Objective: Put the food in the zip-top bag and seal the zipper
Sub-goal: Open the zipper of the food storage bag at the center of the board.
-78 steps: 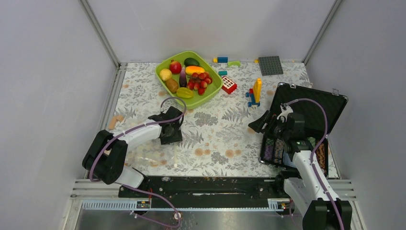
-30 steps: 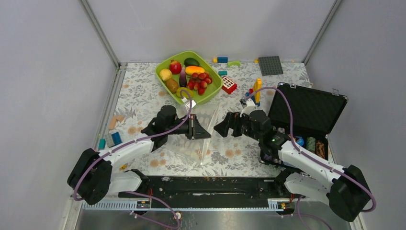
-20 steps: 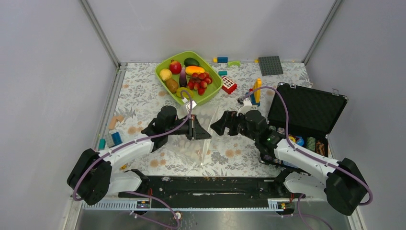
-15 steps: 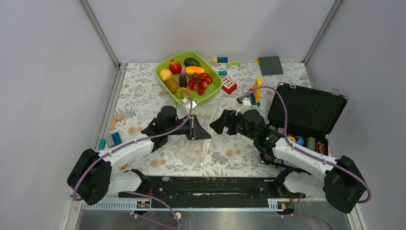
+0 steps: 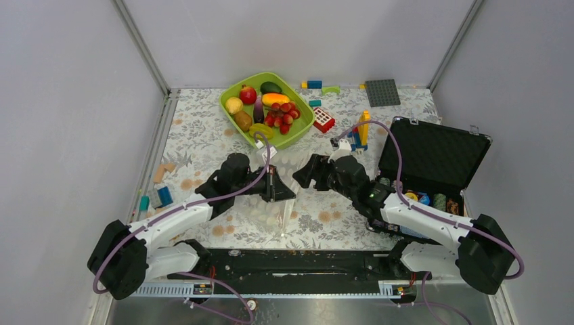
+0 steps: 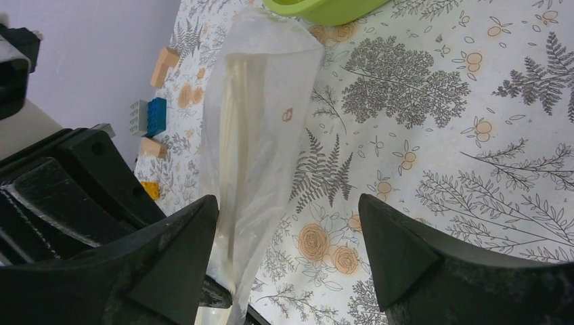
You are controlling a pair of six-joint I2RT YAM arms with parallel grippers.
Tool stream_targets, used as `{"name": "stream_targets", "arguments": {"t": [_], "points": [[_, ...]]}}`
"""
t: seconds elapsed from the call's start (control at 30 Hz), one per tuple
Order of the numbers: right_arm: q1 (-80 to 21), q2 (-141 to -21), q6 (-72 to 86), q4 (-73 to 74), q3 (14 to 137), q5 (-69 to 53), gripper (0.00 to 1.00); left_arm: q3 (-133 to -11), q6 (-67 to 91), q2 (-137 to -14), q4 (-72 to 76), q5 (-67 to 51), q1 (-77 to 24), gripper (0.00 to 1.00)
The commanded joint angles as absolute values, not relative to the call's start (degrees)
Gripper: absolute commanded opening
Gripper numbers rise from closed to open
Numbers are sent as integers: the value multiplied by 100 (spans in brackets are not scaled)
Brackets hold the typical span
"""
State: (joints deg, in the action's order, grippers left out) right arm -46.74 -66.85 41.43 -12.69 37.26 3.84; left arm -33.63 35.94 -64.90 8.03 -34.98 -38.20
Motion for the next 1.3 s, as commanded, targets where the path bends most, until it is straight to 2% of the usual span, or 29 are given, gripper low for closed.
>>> {"name": "stream_targets", "arguments": {"t": [0.0, 0.23, 0.5, 1.27], "points": [[-4787, -6534, 4178, -1110, 3869, 901, 83, -3564, 3355, -6271, 796, -3129, -3831, 0], [-4790, -6224, 4260, -1447, 3616, 827, 83, -3610, 3342, -6407, 831, -3243, -3835, 0], [-4811, -6237, 4358, -1077, 3591, 955, 81, -3420, 3487, -6290, 1083, -3109, -3840, 0], [-5010, -6947, 4505, -1286, 4112, 1061, 73, -3355, 3498, -6288, 1222, -3212, -3942, 0]]}}
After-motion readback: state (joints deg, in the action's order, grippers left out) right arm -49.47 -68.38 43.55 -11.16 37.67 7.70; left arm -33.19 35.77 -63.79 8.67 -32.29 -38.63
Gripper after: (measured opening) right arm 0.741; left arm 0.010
